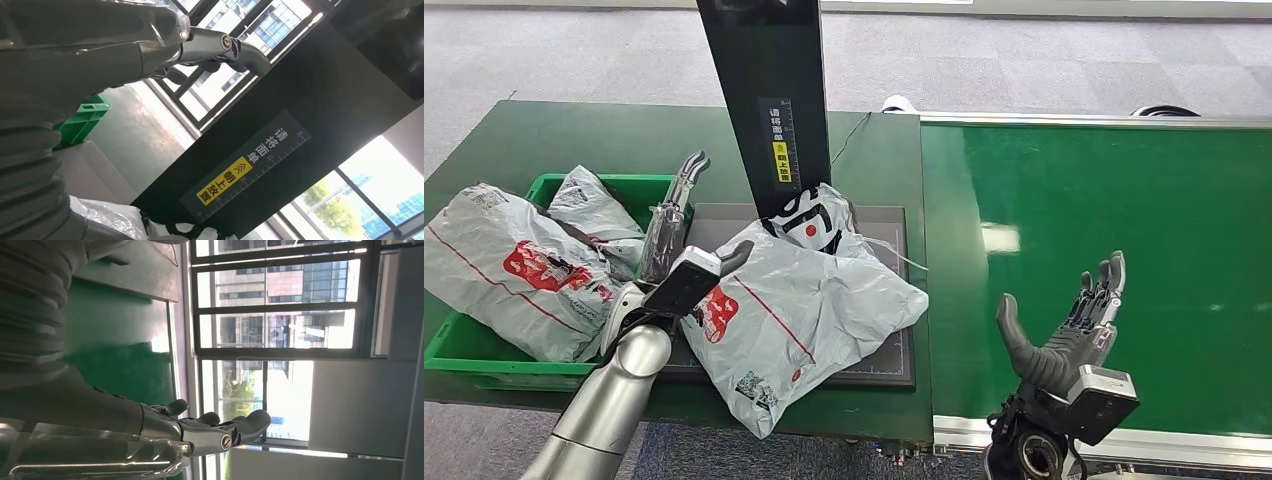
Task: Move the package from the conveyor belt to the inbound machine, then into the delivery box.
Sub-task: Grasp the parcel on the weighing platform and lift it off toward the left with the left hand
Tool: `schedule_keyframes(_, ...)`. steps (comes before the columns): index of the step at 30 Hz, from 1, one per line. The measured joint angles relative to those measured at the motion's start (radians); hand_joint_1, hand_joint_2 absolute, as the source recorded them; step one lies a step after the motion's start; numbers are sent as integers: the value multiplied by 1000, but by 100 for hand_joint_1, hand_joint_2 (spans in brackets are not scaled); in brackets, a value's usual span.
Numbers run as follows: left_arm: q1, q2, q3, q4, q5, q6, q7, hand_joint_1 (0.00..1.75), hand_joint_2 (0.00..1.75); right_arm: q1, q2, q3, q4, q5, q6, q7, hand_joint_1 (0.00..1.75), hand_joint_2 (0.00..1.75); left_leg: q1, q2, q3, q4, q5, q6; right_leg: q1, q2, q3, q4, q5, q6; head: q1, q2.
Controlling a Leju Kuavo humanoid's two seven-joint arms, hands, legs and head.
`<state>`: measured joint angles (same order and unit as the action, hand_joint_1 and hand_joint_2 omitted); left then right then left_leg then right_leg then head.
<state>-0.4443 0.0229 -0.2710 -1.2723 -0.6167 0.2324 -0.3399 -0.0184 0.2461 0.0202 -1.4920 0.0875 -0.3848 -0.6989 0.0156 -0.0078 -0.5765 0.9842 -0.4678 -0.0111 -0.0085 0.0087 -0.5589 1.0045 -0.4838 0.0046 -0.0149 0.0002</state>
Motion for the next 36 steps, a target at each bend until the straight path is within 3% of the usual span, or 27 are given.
schedule_keyframes(7, 59, 28, -15, -51, -234, -80, 82, 0, 175, 4, -1, -6, -2, 0, 4, 0, 0, 175, 0, 0, 0, 0, 0, 0, 0, 0, -1, 0, 0, 0, 0, 0)
schedule_keyframes(13, 103, 40, -72, -89, -442, -206, 170, 0, 175, 1, -1, -16, -1, 6, 32, 0, 0, 175, 0, 0, 0, 0, 0, 0, 0, 0, -1, 0, 0, 0, 0, 0)
schedule_keyframes(17, 40, 38, -129, 29, -511, -275, 173, 0, 175, -16, 1, -21, 7, 14, 38, 0, 0, 175, 0, -1, 0, 0, 1, 0, 0, 0, 0, 0, 0, 0, 0, 0)
schedule_keyframes(23, -73, 34, -212, 237, -569, -302, 125, 0, 175, -46, 2, -29, 29, 8, 38, 0, 0, 175, 0, 0, 1, 0, 1, 0, 0, 0, 1, 0, 1, 0, 0, 0)
schedule_keyframes(32, -112, 55, -282, 305, -593, -318, 120, 0, 175, -71, 2, -40, 64, 8, 46, 0, 0, 175, 0, -2, 2, 0, 1, 0, 0, 0, 2, 0, 0, 0, 0, 0)
schedule_keyframes(33, -116, 55, -289, 309, -597, -321, 121, 31, 175, -71, 2, -42, 67, 8, 46, 0, 0, 175, 0, -2, 2, 0, 1, 0, 0, -1, 3, 0, 0, 0, 0, 0)
schedule_keyframes(36, -118, 53, -306, 320, -606, -301, 131, 158, 175, -72, 2, -46, 75, 9, 45, 0, 0, 175, 0, -2, 4, 0, 1, 0, 0, -1, 5, 0, 0, 0, 0, 0)
